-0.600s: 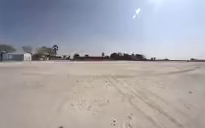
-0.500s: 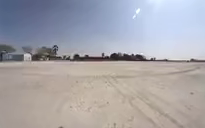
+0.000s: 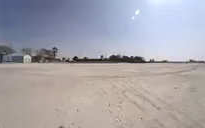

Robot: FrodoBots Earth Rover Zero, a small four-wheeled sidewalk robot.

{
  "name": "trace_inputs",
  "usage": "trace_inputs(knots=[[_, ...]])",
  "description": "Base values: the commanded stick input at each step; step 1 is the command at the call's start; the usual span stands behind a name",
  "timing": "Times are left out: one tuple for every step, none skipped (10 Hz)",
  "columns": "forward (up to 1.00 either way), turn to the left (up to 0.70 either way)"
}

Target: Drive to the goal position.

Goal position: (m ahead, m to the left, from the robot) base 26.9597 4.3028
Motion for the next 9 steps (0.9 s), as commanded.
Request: trace_inputs(knots=[[0.45,0.0],[0.45,0.0],[0.45,0.0],[0.45,0.0],[0.45,0.0],[0.45,0.0],[0.45,0.0],[0.45,0.0],[0.45,0.0]])
